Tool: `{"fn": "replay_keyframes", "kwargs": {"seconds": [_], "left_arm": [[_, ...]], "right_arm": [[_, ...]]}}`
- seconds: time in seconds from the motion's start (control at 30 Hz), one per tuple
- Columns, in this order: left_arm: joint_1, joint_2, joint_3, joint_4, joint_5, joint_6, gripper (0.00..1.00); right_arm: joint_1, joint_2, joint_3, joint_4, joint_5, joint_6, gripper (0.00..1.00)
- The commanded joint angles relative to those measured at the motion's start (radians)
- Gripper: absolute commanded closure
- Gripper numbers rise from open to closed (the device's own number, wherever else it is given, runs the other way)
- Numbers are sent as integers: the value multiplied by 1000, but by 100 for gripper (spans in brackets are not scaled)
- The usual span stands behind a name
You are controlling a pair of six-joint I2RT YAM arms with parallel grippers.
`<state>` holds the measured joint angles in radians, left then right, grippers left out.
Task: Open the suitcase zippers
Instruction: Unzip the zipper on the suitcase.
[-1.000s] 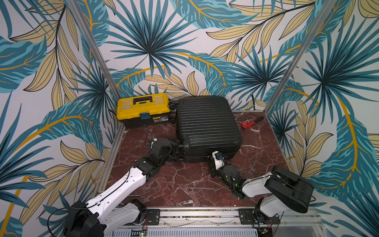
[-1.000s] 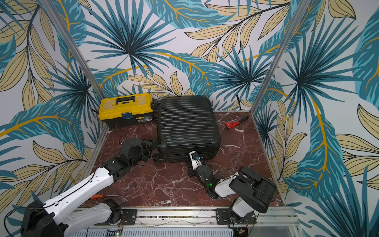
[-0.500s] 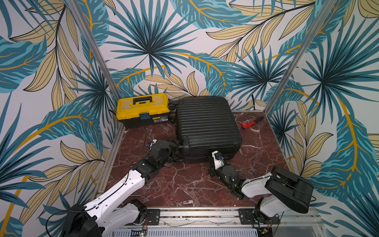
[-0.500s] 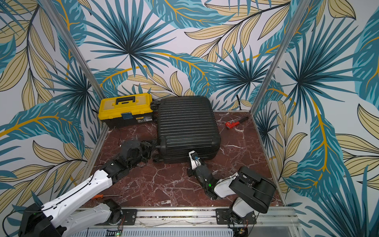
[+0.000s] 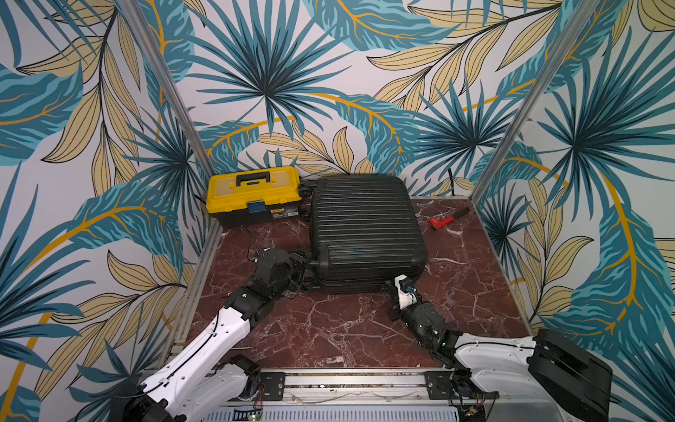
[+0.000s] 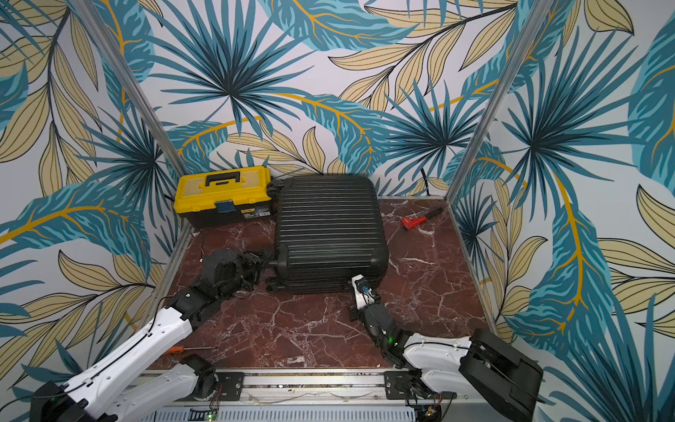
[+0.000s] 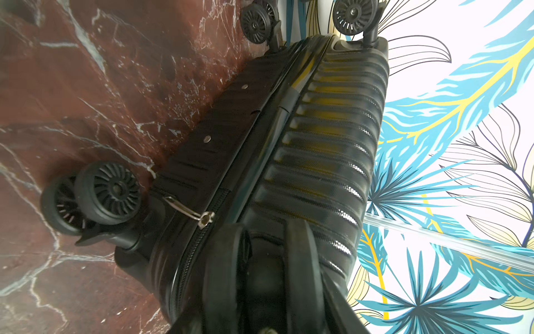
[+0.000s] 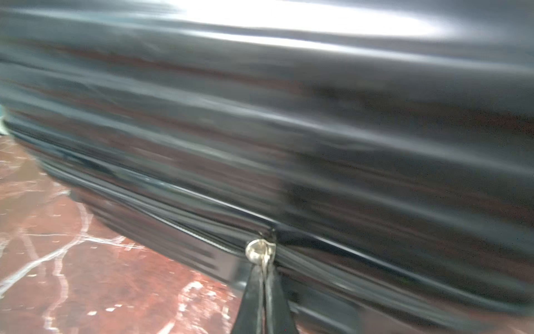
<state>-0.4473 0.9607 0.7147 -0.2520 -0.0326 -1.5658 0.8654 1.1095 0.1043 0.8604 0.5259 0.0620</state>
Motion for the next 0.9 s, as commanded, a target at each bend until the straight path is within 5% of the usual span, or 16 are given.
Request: {"fn": "replay_keyframes", "kwargs": {"seconds": [0.0,0.2,0.5,0.87], "left_arm": [[64,29,49,-157,-81,193,87],[118,88,103,-218,-59,257,89],[167,120,159,-293,-58,352,91],[182,198,208,-348,-53,450,95]], "right_arm": [[-32,-110,-16,56,215,-28,100],[-54,-204,5,-68,298,-52,100],[-285,-335,67,-382,106,151,100],[-487,-189,174,-315,-60,179,100]]}}
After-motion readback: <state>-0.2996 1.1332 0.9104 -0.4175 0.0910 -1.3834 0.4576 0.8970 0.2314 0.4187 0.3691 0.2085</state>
